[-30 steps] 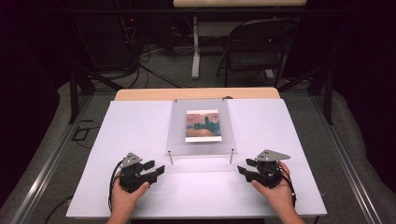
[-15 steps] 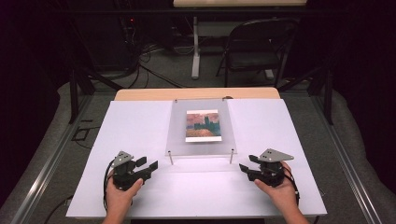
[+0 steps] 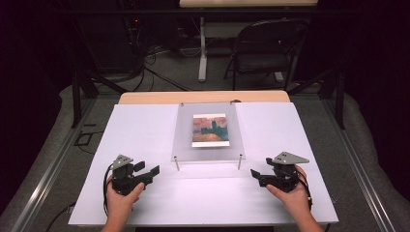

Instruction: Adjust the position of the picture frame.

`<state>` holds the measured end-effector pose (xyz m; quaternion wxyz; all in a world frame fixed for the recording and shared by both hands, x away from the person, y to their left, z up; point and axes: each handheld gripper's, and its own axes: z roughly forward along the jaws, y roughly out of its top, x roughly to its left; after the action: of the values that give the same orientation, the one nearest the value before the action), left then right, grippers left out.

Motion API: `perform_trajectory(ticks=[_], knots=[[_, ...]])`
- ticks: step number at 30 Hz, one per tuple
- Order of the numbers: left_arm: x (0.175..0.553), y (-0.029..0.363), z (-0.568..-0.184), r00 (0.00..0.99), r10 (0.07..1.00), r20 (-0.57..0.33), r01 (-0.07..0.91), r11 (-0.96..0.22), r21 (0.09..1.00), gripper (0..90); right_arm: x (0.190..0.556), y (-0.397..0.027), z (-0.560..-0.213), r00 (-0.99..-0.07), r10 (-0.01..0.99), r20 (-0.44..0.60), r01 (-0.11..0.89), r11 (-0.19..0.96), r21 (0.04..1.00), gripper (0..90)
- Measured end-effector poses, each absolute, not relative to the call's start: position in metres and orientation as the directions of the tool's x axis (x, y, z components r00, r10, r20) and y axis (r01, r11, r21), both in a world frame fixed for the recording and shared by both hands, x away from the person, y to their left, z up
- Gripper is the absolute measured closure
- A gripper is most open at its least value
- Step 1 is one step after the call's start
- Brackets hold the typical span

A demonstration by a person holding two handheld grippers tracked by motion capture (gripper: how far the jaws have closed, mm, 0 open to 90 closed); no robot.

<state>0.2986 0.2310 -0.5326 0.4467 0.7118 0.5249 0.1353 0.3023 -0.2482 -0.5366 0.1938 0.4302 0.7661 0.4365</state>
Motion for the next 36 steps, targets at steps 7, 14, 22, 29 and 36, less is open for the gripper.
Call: perform_trajectory(ticks=[7,14,22,29,36], knots=[[0.306,0.229,-0.529,0.409,0.863,-0.296,0.668,-0.062,0.742,22.4,0.308,-0.252,-0.535,-0.502,0.859,0.101,0.539,0.220,0.813,12.2],[0.322,0.224,-0.516,0.419,0.865,-0.275,0.657,-0.079,0.750,23.3,0.315,-0.258,-0.522,-0.471,0.878,0.082,0.526,0.205,0.826,14.8],[0.360,0.219,-0.499,0.419,0.848,-0.326,0.675,-0.051,0.736,23.8,0.342,-0.261,-0.501,-0.489,0.870,0.060,0.491,0.218,0.843,25.5],[0.388,0.211,-0.484,0.433,0.844,-0.315,0.667,-0.065,0.742,28.5,0.367,-0.256,-0.486,-0.478,0.878,0.039,0.461,0.213,0.861,30.5],[0.415,0.206,-0.475,0.418,0.856,-0.305,0.667,-0.061,0.742,32.6,0.404,-0.253,-0.478,-0.430,0.895,0.115,0.543,0.155,0.825,41.4]])
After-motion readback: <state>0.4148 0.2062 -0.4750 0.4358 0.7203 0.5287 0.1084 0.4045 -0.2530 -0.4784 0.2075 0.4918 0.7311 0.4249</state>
